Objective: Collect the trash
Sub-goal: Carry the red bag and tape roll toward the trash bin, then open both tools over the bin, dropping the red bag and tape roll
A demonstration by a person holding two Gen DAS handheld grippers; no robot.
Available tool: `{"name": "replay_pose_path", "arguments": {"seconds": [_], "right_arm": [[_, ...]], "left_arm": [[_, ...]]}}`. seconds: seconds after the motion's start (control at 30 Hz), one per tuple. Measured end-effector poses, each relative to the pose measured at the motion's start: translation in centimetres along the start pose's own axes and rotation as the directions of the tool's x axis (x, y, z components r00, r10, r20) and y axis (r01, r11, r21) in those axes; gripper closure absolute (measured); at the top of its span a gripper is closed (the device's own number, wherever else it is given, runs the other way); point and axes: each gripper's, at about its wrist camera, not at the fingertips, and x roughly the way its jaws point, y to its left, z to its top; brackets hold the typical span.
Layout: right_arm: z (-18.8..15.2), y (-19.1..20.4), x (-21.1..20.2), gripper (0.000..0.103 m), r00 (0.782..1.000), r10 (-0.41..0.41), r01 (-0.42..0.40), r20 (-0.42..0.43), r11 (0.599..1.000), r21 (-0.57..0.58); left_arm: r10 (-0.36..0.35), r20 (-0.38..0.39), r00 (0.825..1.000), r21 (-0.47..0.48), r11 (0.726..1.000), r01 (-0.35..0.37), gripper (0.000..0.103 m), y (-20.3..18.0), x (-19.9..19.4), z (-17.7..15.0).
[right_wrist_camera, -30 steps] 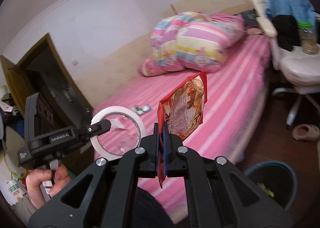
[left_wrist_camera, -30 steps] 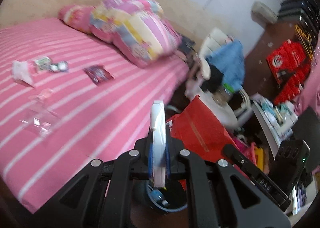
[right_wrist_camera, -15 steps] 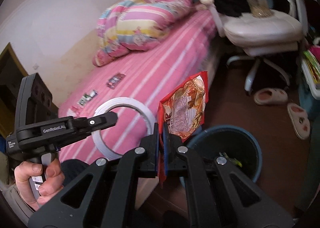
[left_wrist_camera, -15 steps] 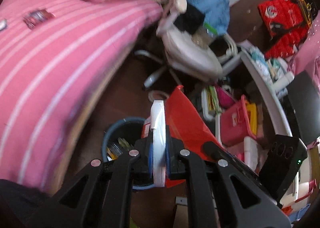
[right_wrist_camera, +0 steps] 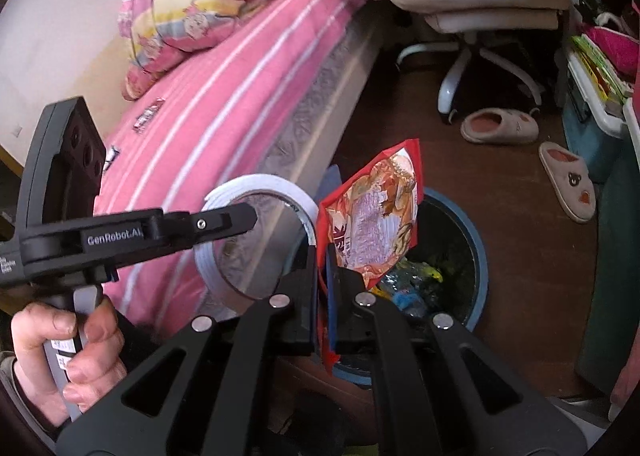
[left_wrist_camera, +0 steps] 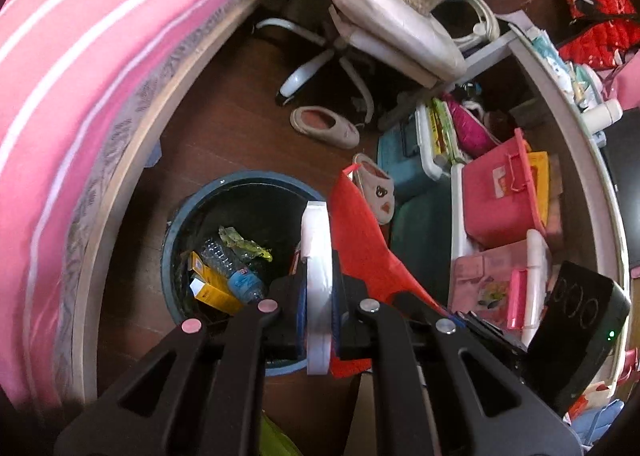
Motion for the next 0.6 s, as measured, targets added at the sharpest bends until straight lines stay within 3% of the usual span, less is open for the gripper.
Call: {"name": "replay_pose_path", "arguments": {"seconds": [0.07, 0.1, 0.13, 0.17, 0.2, 0.37, 0.5, 0.6], "right_arm": [[0.0, -0.4, 0.9, 0.094, 1.0, -0.012, 0.012, -0.022, 1.0, 0.001], [0.0, -0.5, 1.2, 0.084, 0.999, -0.03, 0.03, -0.029, 1.0, 0.0], [0.0, -0.6, 1.4, 0.07, 0.998, -0.049, 0.049, -0.032, 0.999, 0.0], [0.1, -0.7, 1.6, 0.042, 0.996, -0.079, 0.079, -0.031, 0.997, -0.002], [0.0, -0.6, 1.5, 0.033, 0.995, -0.093, 0.093, -0.021, 0.996, -0.003], [0.5, 0.6, 0.8, 0.028, 0.995, -0.104, 0.104, 0.006, 0.994, -0.019], [1.2, 3.1, -0.5, 0.019, 0.997, -0.062, 0.064, 0.039, 0.997, -0.046], [1.7, 6.3, -1.6, 0.016, 0.998, -0.007, 0.013, 0.059, 0.996, -0.094]], "left_arm": [[0.0, -0.026, 1.0, -0.009, 1.0, -0.001, 0.092, 0.2, 1.2, 0.4], [-0.011, -0.048, 0.999, -0.023, 1.0, 0.01, 0.084, 0.6, 1.8, 0.5], [-0.004, -0.062, 0.998, -0.029, 1.0, 0.002, 0.064, 0.7, 2.2, 0.5], [0.024, -0.068, 0.997, -0.031, 0.999, -0.026, 0.052, 0.8, 2.5, 0.5], [0.034, -0.058, 0.998, -0.033, 0.999, -0.036, 0.04, 0.9, 2.3, 0.6], [0.001, -0.004, 1.0, -0.079, 0.997, -0.001, 0.029, 1.5, 0.9, 1.0], [-0.015, 0.056, 0.998, -0.146, 0.989, 0.023, 0.027, 2.3, -1.7, 1.1], [-0.027, 0.147, 0.989, -0.181, 0.982, 0.054, 0.021, 2.8, -5.7, 0.8]]}}
